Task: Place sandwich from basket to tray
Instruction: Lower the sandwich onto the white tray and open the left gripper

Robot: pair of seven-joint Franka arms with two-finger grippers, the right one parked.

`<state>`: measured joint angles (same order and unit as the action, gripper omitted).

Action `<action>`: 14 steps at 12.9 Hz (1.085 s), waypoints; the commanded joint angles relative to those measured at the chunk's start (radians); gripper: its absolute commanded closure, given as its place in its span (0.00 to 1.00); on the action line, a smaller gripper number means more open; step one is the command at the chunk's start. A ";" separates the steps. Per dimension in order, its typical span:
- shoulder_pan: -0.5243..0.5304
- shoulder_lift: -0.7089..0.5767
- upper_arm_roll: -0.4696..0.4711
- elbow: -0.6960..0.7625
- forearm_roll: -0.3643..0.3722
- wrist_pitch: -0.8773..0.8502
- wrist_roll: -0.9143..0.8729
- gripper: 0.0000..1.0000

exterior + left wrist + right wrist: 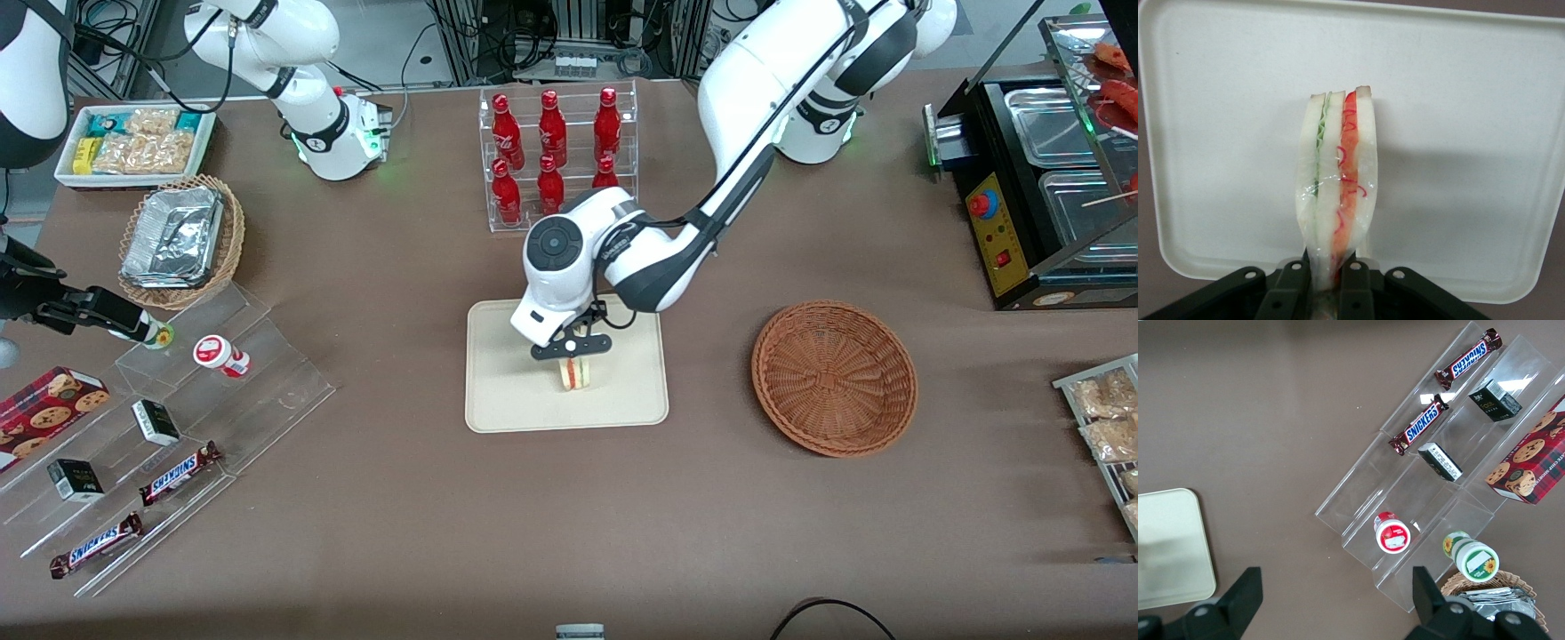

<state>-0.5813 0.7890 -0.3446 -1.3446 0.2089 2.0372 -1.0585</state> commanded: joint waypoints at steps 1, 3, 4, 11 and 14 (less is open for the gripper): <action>-0.028 0.036 0.013 0.064 0.023 -0.025 -0.038 1.00; -0.028 0.041 0.015 0.065 0.023 -0.025 -0.040 1.00; -0.028 0.047 0.015 0.067 0.023 -0.023 -0.040 1.00; -0.028 0.065 0.027 0.068 0.056 0.014 -0.075 0.93; -0.028 0.065 0.027 0.068 0.058 0.015 -0.075 0.00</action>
<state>-0.5913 0.8368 -0.3277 -1.3150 0.2439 2.0534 -1.1073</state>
